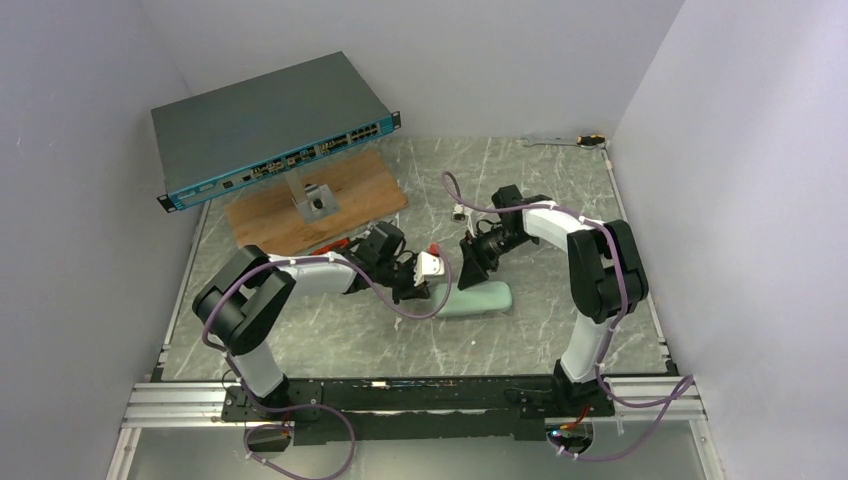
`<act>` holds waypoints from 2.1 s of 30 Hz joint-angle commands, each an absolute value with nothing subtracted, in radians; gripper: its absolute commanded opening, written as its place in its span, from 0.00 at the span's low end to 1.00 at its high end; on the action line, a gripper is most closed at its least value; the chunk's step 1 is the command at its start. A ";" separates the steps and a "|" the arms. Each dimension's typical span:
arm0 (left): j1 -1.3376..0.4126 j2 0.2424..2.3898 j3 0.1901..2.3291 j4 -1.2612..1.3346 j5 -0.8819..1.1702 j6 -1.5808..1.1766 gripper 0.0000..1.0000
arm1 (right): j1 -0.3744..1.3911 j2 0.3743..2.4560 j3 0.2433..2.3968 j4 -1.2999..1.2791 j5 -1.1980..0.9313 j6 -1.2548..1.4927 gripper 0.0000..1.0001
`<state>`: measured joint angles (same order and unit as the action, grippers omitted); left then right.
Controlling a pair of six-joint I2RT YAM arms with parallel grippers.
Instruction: Open the umbrella
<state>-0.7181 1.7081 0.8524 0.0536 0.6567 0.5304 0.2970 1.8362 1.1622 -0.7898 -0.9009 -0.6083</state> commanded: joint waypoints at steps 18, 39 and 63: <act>-0.798 1.539 0.683 0.136 0.659 0.460 0.00 | 0.271 1.657 0.965 -0.615 -0.816 -0.563 0.00; -0.857 1.529 0.642 0.311 0.580 0.584 0.72 | 0.262 1.653 1.143 -0.918 -0.744 -0.832 0.82; -0.892 1.601 0.661 0.312 0.552 0.514 0.66 | 0.273 1.658 1.062 -0.855 -0.680 -0.829 0.82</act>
<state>-0.8684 1.5906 0.6521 0.2676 0.5560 0.5461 0.2680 1.6989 1.0855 -0.8932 -0.7082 -0.8013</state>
